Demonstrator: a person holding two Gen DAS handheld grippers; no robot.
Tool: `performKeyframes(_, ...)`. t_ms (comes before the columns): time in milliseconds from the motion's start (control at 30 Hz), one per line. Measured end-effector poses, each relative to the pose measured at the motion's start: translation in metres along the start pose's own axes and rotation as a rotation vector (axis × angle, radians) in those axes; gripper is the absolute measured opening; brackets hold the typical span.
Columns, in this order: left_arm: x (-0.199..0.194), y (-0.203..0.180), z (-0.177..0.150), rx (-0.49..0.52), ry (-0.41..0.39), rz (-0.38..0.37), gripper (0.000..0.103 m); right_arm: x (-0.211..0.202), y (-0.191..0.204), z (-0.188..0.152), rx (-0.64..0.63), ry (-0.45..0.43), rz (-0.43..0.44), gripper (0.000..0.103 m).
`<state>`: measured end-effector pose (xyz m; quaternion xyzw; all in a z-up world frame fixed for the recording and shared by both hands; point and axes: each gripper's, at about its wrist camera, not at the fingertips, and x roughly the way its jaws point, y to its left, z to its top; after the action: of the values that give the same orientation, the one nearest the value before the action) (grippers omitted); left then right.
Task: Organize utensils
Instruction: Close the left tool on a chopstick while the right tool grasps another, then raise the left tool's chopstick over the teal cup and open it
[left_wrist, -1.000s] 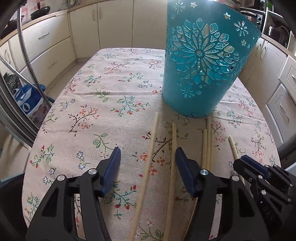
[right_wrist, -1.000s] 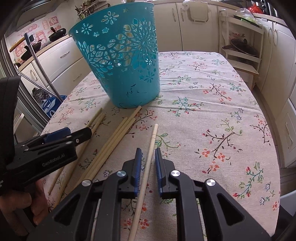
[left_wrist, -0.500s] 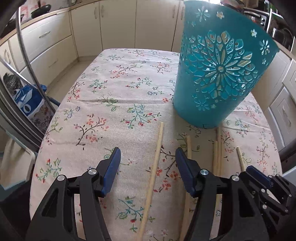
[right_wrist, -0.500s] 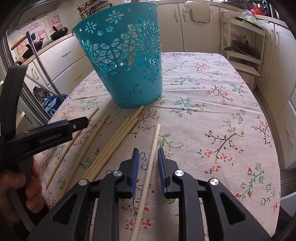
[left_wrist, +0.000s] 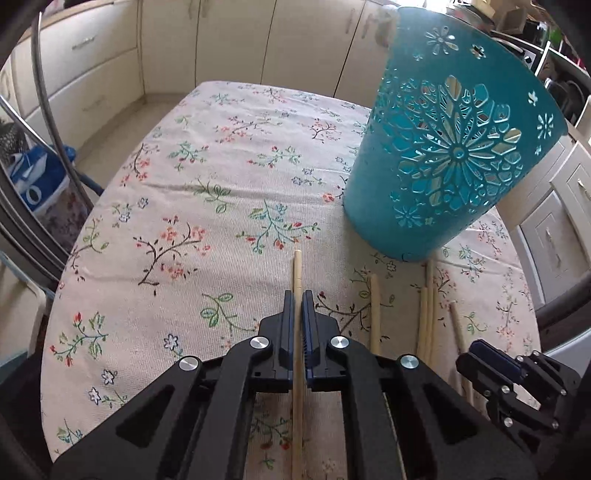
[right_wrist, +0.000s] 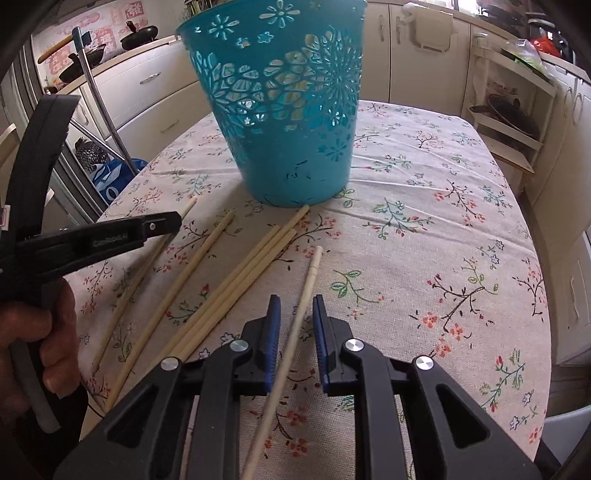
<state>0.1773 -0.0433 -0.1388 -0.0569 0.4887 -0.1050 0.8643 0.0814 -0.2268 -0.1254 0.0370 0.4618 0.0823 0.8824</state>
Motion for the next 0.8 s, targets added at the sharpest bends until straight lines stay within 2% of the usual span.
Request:
performKeyframes(100, 0.002, 0.0, 0.005, 0.021, 0.037, -0.001, 0.007, 0.001, -0.003, 0.003, 0.015, 0.019, 0.008, 0.024)
performKeyframes(200, 0.007, -0.008, 0.013, 0.093, 0.062, 0.031, 0.007, 0.004, 0.003, 0.008, -0.03, 0.052, -0.023, 0.024)
performKeyframes(233, 0.009, -0.011, 0.014, 0.113, 0.066, 0.042, 0.007, 0.004, 0.005, 0.008, -0.049, 0.062, -0.034, 0.021)
performKeyframes(300, 0.01, -0.014, 0.014, 0.143, 0.075, 0.036, 0.004, 0.005, 0.007, 0.009, -0.079, 0.087, -0.039, 0.01)
performKeyframes(367, 0.008, -0.016, 0.014, 0.142, 0.081, 0.009, 0.004, 0.004, 0.003, 0.009, -0.061, 0.096, -0.021, 0.007)
performKeyframes(433, -0.003, -0.015, 0.012, 0.127, 0.049, -0.024, 0.004, 0.002, -0.004, 0.006, -0.017, 0.085, 0.007, 0.006)
performKeyframes(500, -0.025, -0.015, 0.012, 0.098, -0.023, -0.1, 0.004, 0.0, -0.01, 0.003, 0.029, 0.064, 0.029, 0.006)
performKeyframes(667, -0.102, -0.026, 0.026, 0.059, -0.312, -0.274, 0.004, -0.003, -0.014, -0.004, 0.084, 0.007, 0.045, 0.006)
performKeyframes(800, -0.143, -0.036, 0.058, 0.03, -0.495, -0.336, 0.004, -0.003, -0.019, -0.005, 0.112, -0.008, 0.068, 0.006)
